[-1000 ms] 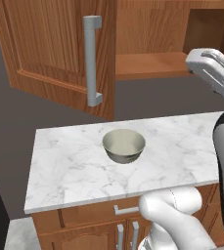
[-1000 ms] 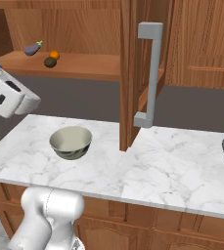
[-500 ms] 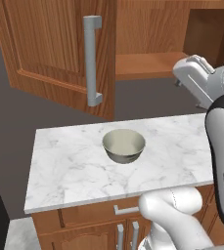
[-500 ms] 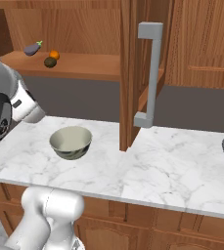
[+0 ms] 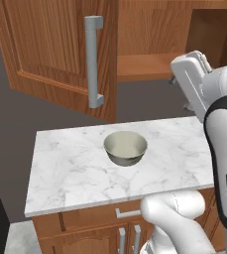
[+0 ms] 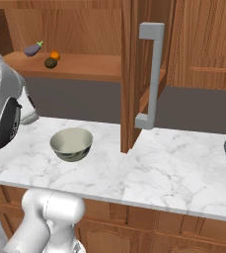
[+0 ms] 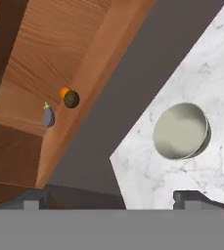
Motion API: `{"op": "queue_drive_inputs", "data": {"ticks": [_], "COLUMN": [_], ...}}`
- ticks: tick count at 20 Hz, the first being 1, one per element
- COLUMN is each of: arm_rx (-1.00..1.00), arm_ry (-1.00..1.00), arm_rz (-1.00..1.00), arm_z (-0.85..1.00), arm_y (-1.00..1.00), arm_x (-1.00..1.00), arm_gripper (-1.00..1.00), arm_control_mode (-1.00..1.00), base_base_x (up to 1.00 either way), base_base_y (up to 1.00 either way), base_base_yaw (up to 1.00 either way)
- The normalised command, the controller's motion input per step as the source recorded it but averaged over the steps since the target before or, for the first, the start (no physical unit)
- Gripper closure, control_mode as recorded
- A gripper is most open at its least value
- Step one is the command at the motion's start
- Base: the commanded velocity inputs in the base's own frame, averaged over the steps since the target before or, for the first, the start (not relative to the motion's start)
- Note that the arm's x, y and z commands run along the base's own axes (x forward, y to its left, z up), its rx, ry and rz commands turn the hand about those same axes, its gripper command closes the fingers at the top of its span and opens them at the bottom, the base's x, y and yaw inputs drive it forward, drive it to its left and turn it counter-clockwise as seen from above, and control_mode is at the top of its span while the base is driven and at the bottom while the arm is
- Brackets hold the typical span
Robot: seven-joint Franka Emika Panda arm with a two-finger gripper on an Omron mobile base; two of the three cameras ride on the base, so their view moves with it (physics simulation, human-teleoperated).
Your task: Open the cabinet. Pick the kiwi and tangerine from the cabinet and place them into the bowl. Then close the cabinet.
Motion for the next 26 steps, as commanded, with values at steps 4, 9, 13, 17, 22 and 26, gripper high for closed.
{"op": "queue_drive_inputs", "data": {"ticks": [4,9,13,17,22,26], "arm_rx": [0.29,0.26,0.24,0.22,0.19,0.14], "arm_ry": [0.15,0.19,0.25,0.23,0.20,0.15], "arm_rz": [0.07,0.13,0.16,0.14,0.15,0.11], "arm_z": [-0.02,-0.01,-0.03,-0.04,-0.03,-0.01], "arm_y": [0.35,0.38,0.33,0.45,0.58,0.55], "arm_x": [0.27,0.29,0.26,0.13,0.02,0.00], "arm_gripper": [-1.00,-1.00,-1.00,-1.00,-1.00,-1.00], "arm_control_mode": [-1.00,-1.00,-1.00,-1.00,-1.00,-1.00], "base_base_x": [0.00,0.00,0.00,0.00,0.00,0.00], "base_base_y": [0.00,0.00,0.00,0.00,0.00,0.00], "base_base_yaw": [0.00,0.00,0.00,0.00,0.00,0.00]}}
